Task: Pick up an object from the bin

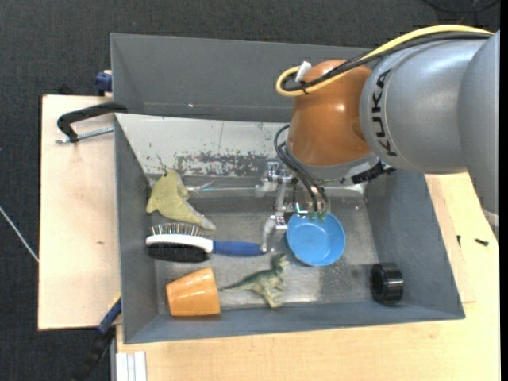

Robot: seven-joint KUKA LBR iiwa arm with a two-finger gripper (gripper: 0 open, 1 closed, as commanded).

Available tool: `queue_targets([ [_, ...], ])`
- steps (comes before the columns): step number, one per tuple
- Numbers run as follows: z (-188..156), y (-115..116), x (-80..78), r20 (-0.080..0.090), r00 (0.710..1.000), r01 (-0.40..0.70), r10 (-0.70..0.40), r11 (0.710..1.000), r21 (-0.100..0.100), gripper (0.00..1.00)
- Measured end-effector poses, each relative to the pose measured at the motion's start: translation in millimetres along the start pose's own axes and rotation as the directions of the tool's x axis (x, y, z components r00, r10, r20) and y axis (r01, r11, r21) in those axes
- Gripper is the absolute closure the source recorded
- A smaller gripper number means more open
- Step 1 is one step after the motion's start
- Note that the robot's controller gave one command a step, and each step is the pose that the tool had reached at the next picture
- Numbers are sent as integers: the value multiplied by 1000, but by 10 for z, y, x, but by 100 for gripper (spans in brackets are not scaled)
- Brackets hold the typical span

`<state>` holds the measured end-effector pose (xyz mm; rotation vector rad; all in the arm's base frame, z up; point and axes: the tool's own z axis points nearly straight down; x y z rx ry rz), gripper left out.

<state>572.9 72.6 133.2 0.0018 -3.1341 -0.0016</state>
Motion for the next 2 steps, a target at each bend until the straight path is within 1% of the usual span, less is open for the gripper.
queue_targets([
  [1,464,190,452,29,965,262,-262,965,2,0],
  [2,475,148,505,53,944,326,-326,945,3,0],
])
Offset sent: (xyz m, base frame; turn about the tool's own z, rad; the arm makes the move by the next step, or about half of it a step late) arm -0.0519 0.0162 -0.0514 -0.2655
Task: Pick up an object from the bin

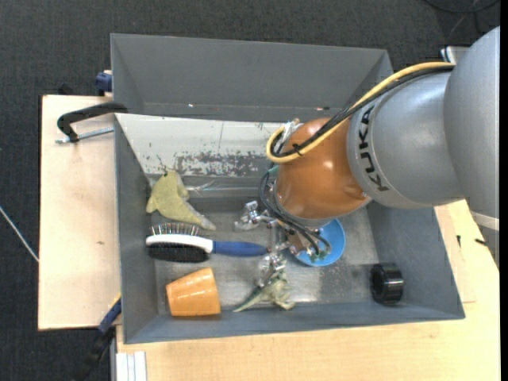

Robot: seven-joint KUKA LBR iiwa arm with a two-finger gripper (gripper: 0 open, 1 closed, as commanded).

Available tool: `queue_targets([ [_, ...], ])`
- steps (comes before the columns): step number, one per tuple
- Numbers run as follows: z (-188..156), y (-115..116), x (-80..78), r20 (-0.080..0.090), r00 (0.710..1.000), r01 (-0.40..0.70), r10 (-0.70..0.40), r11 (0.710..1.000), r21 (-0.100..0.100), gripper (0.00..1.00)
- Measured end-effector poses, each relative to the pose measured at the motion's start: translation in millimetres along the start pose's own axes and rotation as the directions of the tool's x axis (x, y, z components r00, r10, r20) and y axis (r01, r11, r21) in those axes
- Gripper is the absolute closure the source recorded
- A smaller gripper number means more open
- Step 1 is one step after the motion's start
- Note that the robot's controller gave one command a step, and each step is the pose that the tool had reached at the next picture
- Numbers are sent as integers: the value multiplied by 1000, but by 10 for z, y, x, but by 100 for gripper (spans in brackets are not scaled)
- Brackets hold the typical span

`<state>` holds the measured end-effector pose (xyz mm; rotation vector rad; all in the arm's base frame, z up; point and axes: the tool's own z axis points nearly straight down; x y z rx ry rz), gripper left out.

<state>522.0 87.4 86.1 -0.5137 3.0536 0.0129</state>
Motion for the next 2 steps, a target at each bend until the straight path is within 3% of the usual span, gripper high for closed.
queue_targets([
  [1,79,-20,108,-33,999,-2,2,1000,0,100],
  [2,-1151,-139,228,-32,998,50,-50,999,2,100],
])
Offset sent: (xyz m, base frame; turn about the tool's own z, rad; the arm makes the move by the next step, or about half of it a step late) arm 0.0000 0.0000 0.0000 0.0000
